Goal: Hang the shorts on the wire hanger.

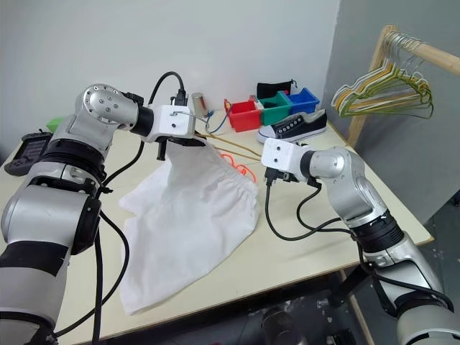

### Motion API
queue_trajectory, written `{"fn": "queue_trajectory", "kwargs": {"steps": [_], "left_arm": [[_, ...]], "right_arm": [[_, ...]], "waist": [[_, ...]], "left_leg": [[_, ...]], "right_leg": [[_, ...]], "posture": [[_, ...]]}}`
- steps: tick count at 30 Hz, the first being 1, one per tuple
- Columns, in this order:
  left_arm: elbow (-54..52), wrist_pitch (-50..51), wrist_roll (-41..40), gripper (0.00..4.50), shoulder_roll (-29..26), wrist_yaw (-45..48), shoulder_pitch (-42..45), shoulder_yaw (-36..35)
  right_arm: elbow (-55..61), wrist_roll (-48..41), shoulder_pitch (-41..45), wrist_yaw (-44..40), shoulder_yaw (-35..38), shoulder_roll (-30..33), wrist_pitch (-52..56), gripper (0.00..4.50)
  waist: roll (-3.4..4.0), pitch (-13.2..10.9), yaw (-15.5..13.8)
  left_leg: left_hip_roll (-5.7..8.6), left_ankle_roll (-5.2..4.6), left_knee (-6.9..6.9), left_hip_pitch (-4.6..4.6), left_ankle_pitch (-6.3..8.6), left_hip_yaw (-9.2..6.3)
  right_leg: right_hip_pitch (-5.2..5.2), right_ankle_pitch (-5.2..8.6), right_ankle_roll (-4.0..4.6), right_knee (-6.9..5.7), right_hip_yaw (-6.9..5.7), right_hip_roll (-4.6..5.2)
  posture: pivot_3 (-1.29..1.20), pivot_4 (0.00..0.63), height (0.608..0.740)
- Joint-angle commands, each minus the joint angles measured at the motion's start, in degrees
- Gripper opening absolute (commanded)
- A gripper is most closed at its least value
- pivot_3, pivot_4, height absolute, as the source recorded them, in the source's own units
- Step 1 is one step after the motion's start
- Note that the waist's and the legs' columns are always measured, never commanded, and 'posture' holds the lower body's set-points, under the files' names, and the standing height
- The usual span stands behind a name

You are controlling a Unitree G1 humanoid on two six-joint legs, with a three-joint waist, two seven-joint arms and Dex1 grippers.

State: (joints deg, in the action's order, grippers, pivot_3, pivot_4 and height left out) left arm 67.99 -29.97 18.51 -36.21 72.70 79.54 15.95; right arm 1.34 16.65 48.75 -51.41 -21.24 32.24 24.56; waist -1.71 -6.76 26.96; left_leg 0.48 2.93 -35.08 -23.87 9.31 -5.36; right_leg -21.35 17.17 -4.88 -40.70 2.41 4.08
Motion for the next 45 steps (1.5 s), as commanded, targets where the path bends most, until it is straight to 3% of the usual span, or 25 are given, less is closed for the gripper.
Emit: {"fn": "queue_trajectory", "kwargs": {"steps": [1,4,12,19,23,31,34,45], "left_arm": [[-2.55,1.75,-2.31,0.04,-1.46,1.86,-1.74,-1.59],[-4.98,3.99,-3.94,0.04,-2.28,4.11,-4.78,-2.32],[-15.77,15.41,-10.4,0.04,-4.31,6.59,-14.31,-6.23],[-34.44,35.68,-18.49,0.04,-8.96,7.23,-25.52,-12.3],[-44.31,45.17,-22.07,0.04,-11.36,6.09,-32.06,-15.17],[-53.14,51.25,-24.82,0.04,-14.6,3.11,-37.8,-16.72],[-54.62,51.96,-25.48,0.04,-15.44,2.44,-38.79,-16.74],[-54.9,51.97,-26.4,0.04,-16.13,0.98,-39.25,-15.96]], "right_arm": [[2.88,-2.39,1.0,-3.45,3.69,3.3,1.69,3.74],[4.34,-6.22,-0.16,-7.62,5.56,5.94,4.78,4.43],[5.84,-17.12,-3.12,-13.52,9.7,7.04,18.22,4.47],[1.38,-26.82,-4.2,-4.9,13.41,-9.04,36.04,4.47],[-10.6,-28.35,-1.66,1.94,14.99,-18.3,37.04,4.47],[-23.59,-28.29,1.81,5.2,14.29,-22.32,30.88,4.47],[-24.58,-28.66,2.22,4.99,14.33,-22.12,29.35,3.96],[-20.47,-32.2,2.23,3.61,14.96,-19.98,29.4,1.28]], "waist": [[0.0,0.0,0.01],[0.0,0.0,0.07],[-0.01,0.01,0.01],[-0.05,0.05,0.15],[-0.11,0.12,-0.72],[-0.12,0.14,-4.37],[-0.14,0.16,-5.48],[-0.14,0.17,-6.39]], "left_leg": [[0.0,0.0,0.0,0.0,0.0,0.0],[0.0,0.0,0.0,0.0,0.0,0.0],[-0.03,0.0,0.01,0.01,0.0,-0.05],[-0.07,-0.01,0.03,0.09,0.0,-0.3],[-0.06,-0.02,0.03,0.08,-0.02,-0.47],[0.02,-0.03,0.02,0.07,-0.03,-0.56],[0.03,-0.03,0.02,0.08,-0.03,-0.55],[-0.01,0.0,0.02,0.08,-0.04,-0.55]], "right_leg": [[0.0,0.0,0.0,0.0,0.0,0.0],[-0.01,0.0,0.0,-0.01,0.0,0.01],[0.01,0.0,-0.01,-0.02,-0.03,0.0],[0.0,0.0,0.01,-0.18,-0.02,-0.11],[0.01,0.0,0.02,-0.18,-0.03,-0.1],[0.01,-0.13,0.23,-0.18,-0.05,-0.11],[0.01,-0.11,0.2,-0.16,-0.05,-0.15],[-0.01,-0.04,0.09,-0.15,-0.07,-0.34]], "posture": [[-0.36,0.0,0.74],[-0.36,0.009,0.74],[-0.34,0.025,0.74],[-0.31,0.027,0.74],[-0.28,0.027,0.74],[-0.23,0.019,0.74],[-0.23,0.014,0.74],[-0.24,0.018,0.74]]}}
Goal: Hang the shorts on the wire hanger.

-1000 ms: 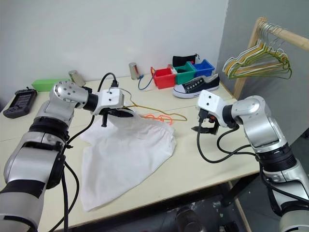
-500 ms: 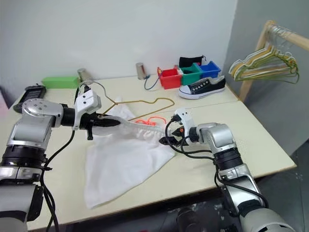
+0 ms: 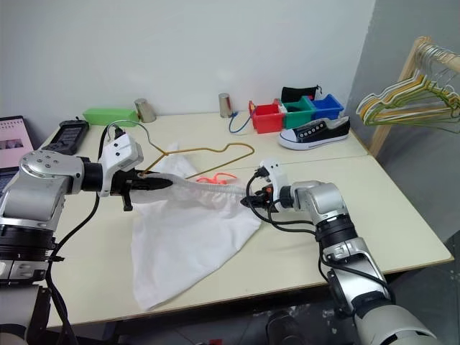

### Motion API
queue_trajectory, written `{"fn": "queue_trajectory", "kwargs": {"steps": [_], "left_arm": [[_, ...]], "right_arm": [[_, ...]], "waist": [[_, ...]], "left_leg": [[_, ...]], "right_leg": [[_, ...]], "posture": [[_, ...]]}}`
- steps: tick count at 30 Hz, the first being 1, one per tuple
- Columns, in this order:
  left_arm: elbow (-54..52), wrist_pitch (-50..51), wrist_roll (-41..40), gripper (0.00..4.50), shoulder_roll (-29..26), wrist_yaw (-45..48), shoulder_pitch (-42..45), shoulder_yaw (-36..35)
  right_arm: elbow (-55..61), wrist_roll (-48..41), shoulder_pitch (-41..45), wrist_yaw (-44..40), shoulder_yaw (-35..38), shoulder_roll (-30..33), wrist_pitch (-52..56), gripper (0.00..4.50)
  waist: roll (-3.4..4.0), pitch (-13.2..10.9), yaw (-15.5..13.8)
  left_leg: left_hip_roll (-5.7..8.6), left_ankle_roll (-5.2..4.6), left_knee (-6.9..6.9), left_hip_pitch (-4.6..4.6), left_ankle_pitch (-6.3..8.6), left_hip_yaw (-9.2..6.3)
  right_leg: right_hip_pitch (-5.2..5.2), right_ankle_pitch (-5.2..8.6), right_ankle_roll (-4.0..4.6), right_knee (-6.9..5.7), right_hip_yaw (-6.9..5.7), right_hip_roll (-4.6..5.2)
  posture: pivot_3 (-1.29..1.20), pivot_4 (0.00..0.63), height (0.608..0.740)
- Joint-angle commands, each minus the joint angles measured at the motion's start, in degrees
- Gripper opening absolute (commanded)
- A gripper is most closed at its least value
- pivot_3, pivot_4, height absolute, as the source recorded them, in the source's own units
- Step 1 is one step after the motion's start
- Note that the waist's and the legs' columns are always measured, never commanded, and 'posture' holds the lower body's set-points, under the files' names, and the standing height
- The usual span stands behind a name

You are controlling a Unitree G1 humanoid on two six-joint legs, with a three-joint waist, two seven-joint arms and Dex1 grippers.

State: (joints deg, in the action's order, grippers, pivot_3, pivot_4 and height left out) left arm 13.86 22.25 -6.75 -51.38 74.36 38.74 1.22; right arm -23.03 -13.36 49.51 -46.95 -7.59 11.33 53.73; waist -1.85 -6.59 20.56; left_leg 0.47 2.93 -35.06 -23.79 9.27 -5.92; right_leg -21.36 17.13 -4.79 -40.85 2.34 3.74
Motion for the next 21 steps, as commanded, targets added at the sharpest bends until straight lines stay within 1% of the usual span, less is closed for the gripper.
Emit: {"fn": "queue_trajectory", "kwargs": {"steps": [1,4,5,6,13,21], "left_arm": [[-0.59,-0.33,-1.1,0.04,-0.9,-0.69,1.73,-1.12],[-0.13,-0.74,-0.99,0.04,-0.8,-0.58,1.93,-0.9],[0.0,-0.85,-0.94,0.04,-0.8,-0.53,1.96,-0.83],[0.0,-0.91,-0.95,0.04,-0.87,-0.46,1.91,-0.81],[1.91,-3.45,0.55,0.04,-2.05,0.31,2.31,0.64],[2.66,-5.53,0.69,0.04,-3.95,3.05,2.5,2.13]], "right_arm": [[4.64,-2.46,1.25,-1.06,1.11,1.3,0.36,1.03],[6.33,-3.01,0.67,-1.27,0.78,2.78,0.73,0.42],[6.64,-3.04,0.58,-1.27,0.77,3.29,0.72,0.14],[6.97,-3.07,0.47,-1.24,0.72,3.75,0.68,0.06],[10.2,-2.59,-0.27,-3.77,-1.41,8.92,-1.37,0.06],[10.32,-2.54,-0.84,-5.65,-1.86,13.96,-2.28,0.06]], "waist": [[0.0,0.0,0.01],[0.0,0.0,0.01],[0.0,0.0,0.01],[0.0,0.0,0.02],[0.0,0.0,0.04],[0.01,-0.01,0.04]], "left_leg": [[-0.01,0.0,0.0,0.0,0.0,0.01],[-0.02,0.0,0.0,0.0,0.0,0.03],[-0.01,0.0,0.0,0.0,0.0,0.04],[-0.01,0.0,0.0,0.0,0.0,0.05],[-0.02,0.0,0.01,-0.02,0.0,0.09],[-0.04,0.0,0.03,-0.03,0.0,0.14]], "right_leg": [[0.0,0.0,0.0,0.0,0.0,-0.01],[-0.01,0.0,0.0,0.0,0.0,-0.03],[-0.01,0.0,0.0,0.01,0.0,-0.03],[-0.01,0.0,0.0,0.02,0.01,-0.03],[-0.01,0.01,0.0,0.07,0.01,-0.03],[-0.01,0.02,0.01,0.16,0.04,-0.03]], "posture": [[-0.25,0.019,0.74],[-0.25,0.023,0.74],[-0.25,0.024,0.74],[-0.26,0.025,0.74],[-0.27,0.032,0.74],[-0.27,0.04,0.74]]}}
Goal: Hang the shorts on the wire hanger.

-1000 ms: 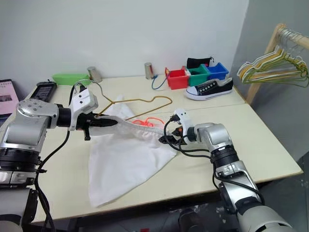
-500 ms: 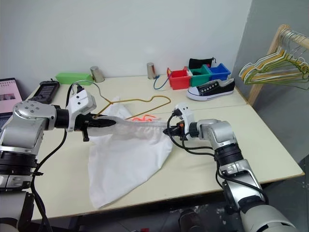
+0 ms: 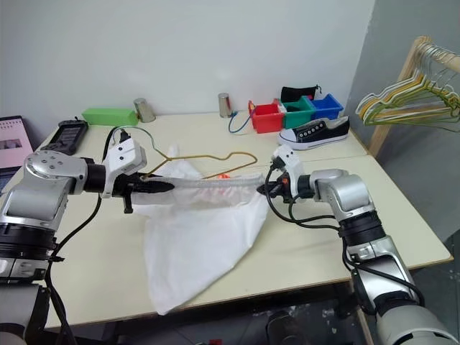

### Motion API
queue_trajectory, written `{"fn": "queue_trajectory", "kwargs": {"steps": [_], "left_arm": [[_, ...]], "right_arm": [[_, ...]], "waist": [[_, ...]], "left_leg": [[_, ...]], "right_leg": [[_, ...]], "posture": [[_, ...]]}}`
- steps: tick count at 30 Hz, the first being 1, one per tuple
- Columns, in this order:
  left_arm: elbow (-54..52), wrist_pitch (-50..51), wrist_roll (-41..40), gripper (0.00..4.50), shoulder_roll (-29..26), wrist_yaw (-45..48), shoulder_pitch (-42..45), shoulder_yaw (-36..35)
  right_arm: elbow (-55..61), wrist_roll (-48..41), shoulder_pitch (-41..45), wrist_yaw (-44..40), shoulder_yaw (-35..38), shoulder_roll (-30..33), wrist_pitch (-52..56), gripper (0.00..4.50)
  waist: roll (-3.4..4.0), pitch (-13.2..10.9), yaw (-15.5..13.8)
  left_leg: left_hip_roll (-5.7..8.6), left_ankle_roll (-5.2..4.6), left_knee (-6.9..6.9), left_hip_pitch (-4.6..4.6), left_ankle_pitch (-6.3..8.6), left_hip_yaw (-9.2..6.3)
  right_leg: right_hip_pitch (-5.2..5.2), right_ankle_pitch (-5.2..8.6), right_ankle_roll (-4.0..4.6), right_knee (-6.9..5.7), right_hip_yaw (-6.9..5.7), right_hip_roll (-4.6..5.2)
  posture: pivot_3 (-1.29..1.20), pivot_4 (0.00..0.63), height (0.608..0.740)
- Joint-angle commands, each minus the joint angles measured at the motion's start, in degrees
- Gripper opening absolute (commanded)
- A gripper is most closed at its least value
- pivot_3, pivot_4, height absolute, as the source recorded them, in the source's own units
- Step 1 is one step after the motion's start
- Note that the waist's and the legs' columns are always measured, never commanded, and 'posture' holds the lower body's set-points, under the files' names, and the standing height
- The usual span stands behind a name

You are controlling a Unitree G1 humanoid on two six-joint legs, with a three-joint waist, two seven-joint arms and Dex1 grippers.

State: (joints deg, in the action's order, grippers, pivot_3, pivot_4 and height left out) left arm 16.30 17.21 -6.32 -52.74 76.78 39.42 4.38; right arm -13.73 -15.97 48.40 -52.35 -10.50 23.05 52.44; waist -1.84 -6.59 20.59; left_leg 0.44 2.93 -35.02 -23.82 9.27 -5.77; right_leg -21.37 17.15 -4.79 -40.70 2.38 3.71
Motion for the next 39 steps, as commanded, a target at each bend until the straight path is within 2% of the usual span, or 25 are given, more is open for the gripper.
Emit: {"fn": "queue_trajectory", "kwargs": {"steps": [1,16,25,32,39], "left_arm": [[0.28,-0.64,0.31,0.04,-2.68,0.74,1.88,-0.94],[4.63,-8.76,5.21,0.04,-4.86,1.64,2.32,3.61],[11.0,-18.73,12.57,0.04,-5.4,-0.74,4.51,8.04],[11.2,-20.3,14.22,0.04,-0.73,-3.9,5.97,10.02],[12.7,-19.29,15.3,0.04,10.09,-11.98,12.76,10.49]], "right_arm": [[0.83,0.12,0.24,-0.28,1.01,2.49,-1.15,0.06],[0.2,0.59,2.28,-1.98,0.13,5.26,-2.59,0.06],[5.38,0.47,4.71,-2.72,-0.2,8.12,-1.86,0.06],[12.62,0.4,9.02,-1.43,-0.78,8.35,-1.41,0.06],[21.28,-0.79,10.89,1.77,-3.7,3.42,1.92,0.06]], "waist": [[0.0,0.0,0.01],[0.03,-0.02,-0.03],[0.15,-0.1,0.04],[0.2,-0.13,0.02],[0.21,-0.13,0.02]], "left_leg": [[0.0,0.0,0.01,0.0,0.0,0.01],[-0.01,0.0,0.09,-0.03,0.0,0.05],[-0.02,0.0,0.19,-0.12,0.0,0.1],[-0.04,-0.01,0.28,-0.14,0.01,0.12],[-0.01,-0.01,0.27,-0.2,0.01,0.06]], "right_leg": [[0.0,0.0,0.0,0.01,0.0,0.0],[0.01,0.0,0.0,0.24,0.03,0.0],[0.02,0.0,0.0,0.55,0.04,0.0],[0.02,0.0,0.0,0.71,0.05,0.01],[0.02,0.0,-0.01,0.73,-0.01,0.03]], "posture": [[-0.27,0.04,0.74],[-0.27,0.048,0.74],[-0.29,0.05,0.74],[-0.32,0.051,0.74],[-0.34,0.048,0.74]]}}
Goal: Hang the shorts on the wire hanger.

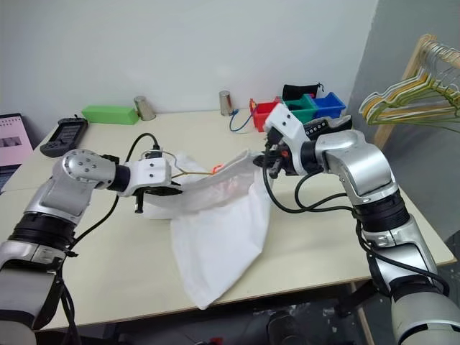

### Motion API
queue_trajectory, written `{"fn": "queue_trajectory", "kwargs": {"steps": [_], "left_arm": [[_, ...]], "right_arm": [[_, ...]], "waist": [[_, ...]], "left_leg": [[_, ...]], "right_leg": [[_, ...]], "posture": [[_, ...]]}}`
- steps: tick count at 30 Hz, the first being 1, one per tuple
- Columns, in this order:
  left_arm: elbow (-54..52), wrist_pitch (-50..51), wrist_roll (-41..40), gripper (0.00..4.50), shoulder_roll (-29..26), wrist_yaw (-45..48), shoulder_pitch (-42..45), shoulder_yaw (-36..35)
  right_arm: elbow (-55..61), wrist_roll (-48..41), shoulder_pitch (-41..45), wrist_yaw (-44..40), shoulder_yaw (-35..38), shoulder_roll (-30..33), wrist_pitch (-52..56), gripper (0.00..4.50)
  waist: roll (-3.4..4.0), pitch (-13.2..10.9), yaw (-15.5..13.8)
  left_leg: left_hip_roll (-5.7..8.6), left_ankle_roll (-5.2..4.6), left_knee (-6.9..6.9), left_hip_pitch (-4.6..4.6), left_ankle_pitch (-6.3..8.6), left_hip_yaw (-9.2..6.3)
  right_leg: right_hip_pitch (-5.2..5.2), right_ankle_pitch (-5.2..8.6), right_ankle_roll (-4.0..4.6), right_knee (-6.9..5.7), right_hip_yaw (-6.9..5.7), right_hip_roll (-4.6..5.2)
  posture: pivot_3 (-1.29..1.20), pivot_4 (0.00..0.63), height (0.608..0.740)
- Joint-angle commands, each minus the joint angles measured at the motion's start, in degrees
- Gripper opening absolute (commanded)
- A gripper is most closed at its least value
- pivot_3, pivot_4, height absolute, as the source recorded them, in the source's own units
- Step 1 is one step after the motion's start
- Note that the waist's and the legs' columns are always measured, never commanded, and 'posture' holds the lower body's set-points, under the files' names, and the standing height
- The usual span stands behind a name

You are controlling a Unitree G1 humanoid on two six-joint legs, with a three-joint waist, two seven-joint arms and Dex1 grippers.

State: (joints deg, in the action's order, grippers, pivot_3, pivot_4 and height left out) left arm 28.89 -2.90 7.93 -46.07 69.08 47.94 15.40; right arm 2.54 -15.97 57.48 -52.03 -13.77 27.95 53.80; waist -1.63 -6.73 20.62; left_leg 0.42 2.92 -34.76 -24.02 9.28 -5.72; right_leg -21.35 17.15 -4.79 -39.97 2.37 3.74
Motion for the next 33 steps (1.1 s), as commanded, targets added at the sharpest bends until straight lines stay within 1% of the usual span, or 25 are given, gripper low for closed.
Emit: {"fn": "queue_trajectory", "kwargs": {"steps": [1,5,6,7,8,11,14,15,17,21,23,24,25,33], "left_arm": [[0.02,0.84,1.0,0.04,4.17,-4.36,4.83,-0.61],[-0.12,0.71,1.05,0.04,5.72,-4.43,6.13,-0.89],[-0.16,0.71,1.06,0.04,5.85,-4.41,6.24,-0.91],[-0.53,0.72,0.89,0.04,5.93,-3.99,6.07,-0.85],[-1.08,0.87,0.69,0.04,5.94,-3.53,5.76,-0.77],[-2.78,0.86,0.61,0.04,5.56,-2.64,4.41,-0.47],[-3.63,0.78,0.67,0.04,5.24,-2.62,3.38,-0.61],[-3.88,0.85,0.68,0.04,5.21,-2.62,3.18,-0.67],[-4.27,1.0,0.58,0.04,5.3,-2.64,2.96,-0.88],[-6.02,1.6,0.19,0.04,5.84,-2.44,2.56,-0.99],[-6.58,1.67,0.29,0.04,5.79,-2.44,2.43,-0.93],[-6.9,1.81,0.29,0.04,5.72,-2.44,2.37,-0.98],[-7.23,1.97,0.27,0.04,5.61,-2.43,2.3,-1.06],[-12.73,4.93,-0.63,0.04,4.65,-1.77,0.84,-1.78]], "right_arm": [[5.48,-0.22,1.07,1.16,-1.35,-1.06,-0.01,0.06],[5.38,3.62,-1.02,0.52,-5.41,2.09,-3.94,0.06],[5.0,4.19,-1.14,0.81,-5.77,2.38,-4.55,0.47],[4.28,4.72,-1.11,1.23,-5.91,2.58,-5.2,0.56],[3.74,5.42,-1.09,1.45,-6.06,2.88,-6.08,0.74],[2.32,7.74,-0.65,1.9,-6.36,3.97,-8.96,1.46],[1.39,10.59,-0.08,1.04,-7.32,6.0,-12.81,2.03],[1.14,11.33,0.03,0.32,-7.85,6.69,-13.94,2.3],[0.53,12.74,0.09,-1.2,-9.2,7.73,-16.02,2.66],[-0.31,15.14,-1.11,-6.26,-13.48,9.65,-19.03,3.67],[-1.16,15.69,-1.55,-7.27,-14.23,9.46,-19.56,4.16],[-1.86,15.79,-1.54,-7.45,-14.23,9.01,-19.49,4.3],[-2.64,15.97,-1.45,-7.59,-14.34,8.62,-19.55,4.41],[-15.77,22.17,1.25,-7.14,-17.47,4.39,-26.36,4.41]], "waist": [[0.0,0.0,0.04],[0.0,0.0,0.34],[0.0,0.0,0.47],[0.01,0.0,0.71],[0.01,0.0,1.07],[0.01,0.0,2.02],[0.0,0.0,2.72],[0.0,0.0,2.97],[0.0,0.0,3.26],[0.0,0.01,3.41],[-0.01,0.01,3.31],[-0.01,0.01,3.28],[-0.01,0.01,3.22],[-0.03,0.03,2.98]], "left_leg": [[0.0,0.0,-0.02,-0.03,0.0,-0.01],[0.01,0.0,-0.04,-0.08,0.0,0.05],[0.01,0.0,-0.04,-0.08,0.0,0.06],[0.0,0.0,-0.03,-0.07,0.0,0.07],[0.0,0.0,-0.03,-0.07,0.0,0.06],[0.0,0.0,-0.03,-0.06,0.0,0.04],[0.02,0.0,-0.04,-0.05,0.0,0.05],[0.02,0.0,-0.04,-0.04,0.0,0.04],[0.03,0.0,-0.04,-0.04,0.0,0.06],[0.02,0.0,-0.03,-0.03,0.0,0.06],[0.02,0.0,-0.04,-0.03,0.0,0.04],[0.02,0.0,-0.04,-0.02,0.0,0.04],[0.03,0.0,-0.04,-0.02,0.0,0.04],[0.05,0.0,-0.08,0.05,-0.01,0.0]], "right_leg": [[0.0,0.0,-0.01,0.0,-0.01,0.0],[-0.05,-0.01,-0.02,0.02,0.02,0.02],[-0.05,-0.01,-0.02,0.02,0.03,0.02],[-0.05,-0.01,-0.02,0.03,0.03,0.02],[-0.05,0.0,-0.02,0.02,0.02,0.02],[-0.05,-0.01,-0.02,0.0,0.01,0.02],[-0.03,-0.01,-0.02,0.0,0.02,0.04],[-0.02,-0.01,-0.02,0.0,0.02,0.05],[-0.02,-0.01,-0.02,0.0,0.02,0.06],[-0.02,-0.01,-0.02,0.0,0.02,0.06],[-0.01,-0.01,-0.02,0.0,0.0,0.06],[-0.01,-0.01,-0.02,0.0,0.01,0.06],[0.0,-0.01,-0.02,-0.01,0.02,0.07],[0.07,-0.04,-0.06,-0.04,0.01,0.07]], "posture": [[-0.34,0.048,0.74],[-0.34,0.048,0.74],[-0.34,0.048,0.74],[-0.35,0.037,0.74],[-0.35,0.036,0.74],[-0.35,0.035,0.74],[-0.35,0.034,0.74],[-0.35,0.033,0.74],[-0.35,0.033,0.74],[-0.33,0.023,0.74],[-0.32,0.022,0.74],[-0.31,0.022,0.74],[-0.31,0.022,0.74],[-0.29,0.019,0.74]]}}
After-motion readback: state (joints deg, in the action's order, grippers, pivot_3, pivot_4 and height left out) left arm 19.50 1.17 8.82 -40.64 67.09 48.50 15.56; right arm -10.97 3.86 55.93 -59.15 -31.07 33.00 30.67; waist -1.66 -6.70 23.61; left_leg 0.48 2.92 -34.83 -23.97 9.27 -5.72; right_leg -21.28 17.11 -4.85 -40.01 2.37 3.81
